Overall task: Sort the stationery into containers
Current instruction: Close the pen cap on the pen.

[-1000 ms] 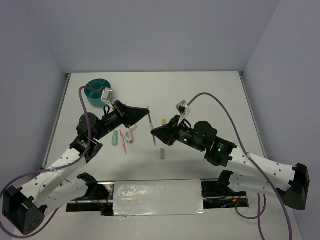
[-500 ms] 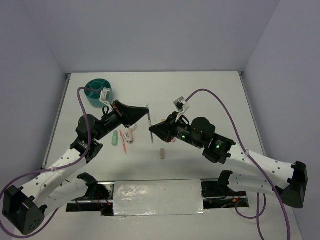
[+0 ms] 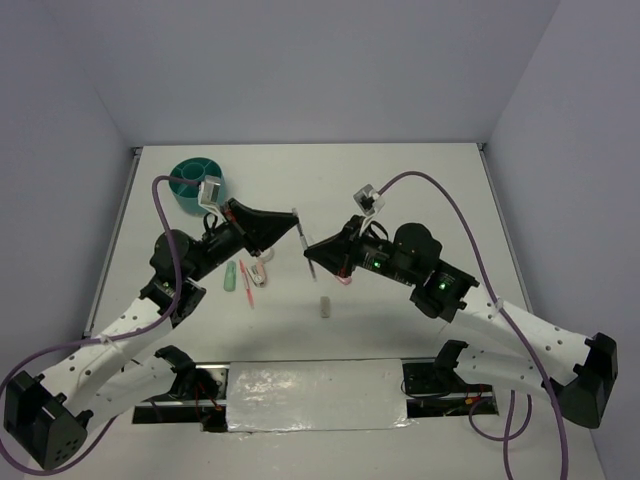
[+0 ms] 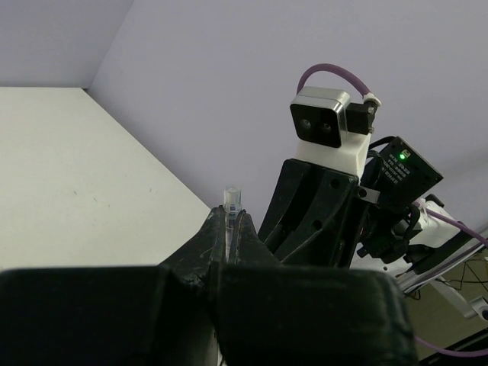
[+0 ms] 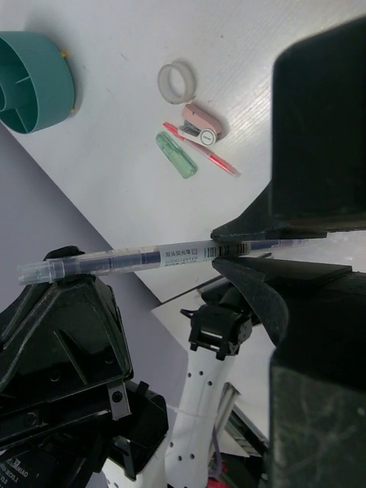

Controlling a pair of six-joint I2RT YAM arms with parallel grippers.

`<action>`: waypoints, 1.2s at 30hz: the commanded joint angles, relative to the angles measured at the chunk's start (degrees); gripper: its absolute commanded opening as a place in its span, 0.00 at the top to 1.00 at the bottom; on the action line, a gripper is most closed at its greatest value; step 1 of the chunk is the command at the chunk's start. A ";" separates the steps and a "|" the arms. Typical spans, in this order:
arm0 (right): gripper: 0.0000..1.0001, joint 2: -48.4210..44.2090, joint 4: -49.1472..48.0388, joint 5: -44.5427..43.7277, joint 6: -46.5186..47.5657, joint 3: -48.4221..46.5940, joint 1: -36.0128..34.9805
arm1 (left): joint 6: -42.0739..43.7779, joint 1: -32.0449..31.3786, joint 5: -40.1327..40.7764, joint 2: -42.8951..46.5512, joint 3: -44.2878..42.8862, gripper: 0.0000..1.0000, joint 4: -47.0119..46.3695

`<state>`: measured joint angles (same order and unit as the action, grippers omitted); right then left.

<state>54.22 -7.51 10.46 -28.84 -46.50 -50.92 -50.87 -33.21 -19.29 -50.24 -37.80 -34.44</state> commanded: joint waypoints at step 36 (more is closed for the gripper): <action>1.00 4.93 -18.25 8.87 0.37 -21.61 5.30 | 9.65 -3.18 -2.51 1.20 4.93 1.00 18.53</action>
<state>61.39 -3.29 22.98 -28.21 -57.49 -47.53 -45.39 -34.70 -13.41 -46.96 -37.82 -34.50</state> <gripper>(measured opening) 0.165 0.050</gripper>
